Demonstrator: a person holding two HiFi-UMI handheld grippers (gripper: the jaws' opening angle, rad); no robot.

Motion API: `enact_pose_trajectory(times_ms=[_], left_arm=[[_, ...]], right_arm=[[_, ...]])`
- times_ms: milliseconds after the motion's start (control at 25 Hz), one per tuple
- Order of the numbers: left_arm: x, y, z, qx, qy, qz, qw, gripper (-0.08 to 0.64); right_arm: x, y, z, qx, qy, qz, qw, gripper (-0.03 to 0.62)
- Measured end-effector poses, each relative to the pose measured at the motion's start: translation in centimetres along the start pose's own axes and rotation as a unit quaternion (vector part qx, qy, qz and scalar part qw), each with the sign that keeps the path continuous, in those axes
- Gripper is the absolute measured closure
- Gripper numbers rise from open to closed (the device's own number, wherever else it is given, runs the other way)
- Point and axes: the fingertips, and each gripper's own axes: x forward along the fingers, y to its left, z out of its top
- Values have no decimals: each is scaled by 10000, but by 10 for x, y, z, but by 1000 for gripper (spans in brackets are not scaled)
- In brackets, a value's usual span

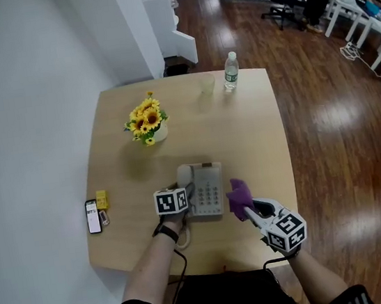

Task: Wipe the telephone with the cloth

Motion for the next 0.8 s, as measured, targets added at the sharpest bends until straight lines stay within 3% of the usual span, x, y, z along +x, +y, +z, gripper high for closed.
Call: enact_pose_trajectory(times_ms=[80,160,280,440,640,720,800], left_arm=[[-21,-11,9,-82,-311,-510,9982,341],[-50,-34,17,-229,-634,-1400,9879,341],[-105,-75,32,-146,-1090,-2821,9531,340],[-181,-110,49,-74,-1676,-4003,9009,341],[-268,-139,65,34,-2218,-5042,8346,339],[-290,-147,66,235,-2326,-5243,8188,339],[-305,-150,67,364,-2388,-5364,8087,339]], right_arm=[[-1,1,8,83,-119,31,9999,518],[-2,4,20,186,-281,118,9994,518],[0,10,50,140,-572,293,9978,518],[0,34,107,-231,-1047,670,9920,518],[-5,106,182,-1207,-1580,1547,9677,518],[-5,140,199,-1587,-1656,1998,9526,518],[-6,174,206,-1936,-1641,2422,9365,518]])
